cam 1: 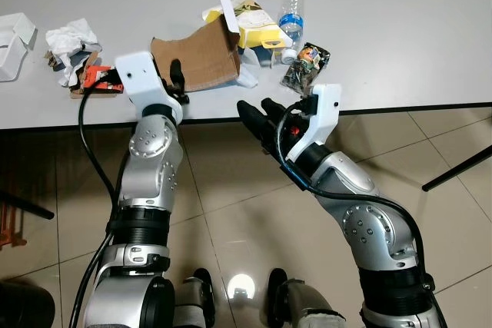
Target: Picking trash to rubbish bin
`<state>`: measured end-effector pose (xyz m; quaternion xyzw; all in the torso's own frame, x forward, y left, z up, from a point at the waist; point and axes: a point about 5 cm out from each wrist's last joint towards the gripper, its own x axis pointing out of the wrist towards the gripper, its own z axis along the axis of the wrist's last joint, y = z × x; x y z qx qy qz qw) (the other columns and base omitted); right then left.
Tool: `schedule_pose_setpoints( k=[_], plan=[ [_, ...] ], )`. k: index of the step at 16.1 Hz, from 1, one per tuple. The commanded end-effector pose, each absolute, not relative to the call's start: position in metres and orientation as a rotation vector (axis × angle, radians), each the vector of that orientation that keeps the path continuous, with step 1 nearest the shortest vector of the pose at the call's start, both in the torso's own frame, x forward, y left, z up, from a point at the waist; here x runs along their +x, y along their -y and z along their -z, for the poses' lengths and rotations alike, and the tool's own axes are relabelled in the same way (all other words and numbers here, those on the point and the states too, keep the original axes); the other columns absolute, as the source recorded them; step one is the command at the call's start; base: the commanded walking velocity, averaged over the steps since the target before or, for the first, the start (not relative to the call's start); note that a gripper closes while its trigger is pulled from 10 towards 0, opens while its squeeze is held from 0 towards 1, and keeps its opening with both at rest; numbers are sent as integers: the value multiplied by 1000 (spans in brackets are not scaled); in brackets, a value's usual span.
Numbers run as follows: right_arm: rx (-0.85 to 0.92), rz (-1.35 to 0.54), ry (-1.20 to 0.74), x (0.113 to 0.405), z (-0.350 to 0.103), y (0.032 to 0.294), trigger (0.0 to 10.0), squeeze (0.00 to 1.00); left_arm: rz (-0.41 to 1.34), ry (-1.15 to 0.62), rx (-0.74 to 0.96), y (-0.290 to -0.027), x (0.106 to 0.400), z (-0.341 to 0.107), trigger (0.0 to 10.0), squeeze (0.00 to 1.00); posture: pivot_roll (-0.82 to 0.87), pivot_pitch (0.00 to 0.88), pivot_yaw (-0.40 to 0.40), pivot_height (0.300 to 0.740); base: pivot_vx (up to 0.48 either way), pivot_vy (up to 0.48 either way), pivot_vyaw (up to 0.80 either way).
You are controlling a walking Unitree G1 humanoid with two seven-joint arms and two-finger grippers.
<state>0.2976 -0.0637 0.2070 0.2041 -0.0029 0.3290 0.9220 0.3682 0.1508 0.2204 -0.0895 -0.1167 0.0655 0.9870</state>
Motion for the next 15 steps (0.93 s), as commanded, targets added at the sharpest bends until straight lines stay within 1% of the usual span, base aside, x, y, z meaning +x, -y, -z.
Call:
schedule_pose_setpoints(
  k=[1,4,8,15],
  plan=[
    [425,-683,3,295,-206,64,10000,0,-147,303,-185,-153,365,-237,10000,0,-95,249,-12,740,0,0,0],
    [431,-689,2,295,-206,63,10000,0,-171,333,-153,-157,361,-243,10000,0,-86,251,-12,740,0,0,0],
    [435,-694,1,294,-206,62,10000,0,-310,246,-167,-173,372,-220,10000,0,-99,256,-15,740,0,0,0],
    [435,-686,-6,291,-205,64,10000,0,-316,188,-199,-165,385,-203,10000,0,-116,269,-20,740,0,0,0]
  ],
)
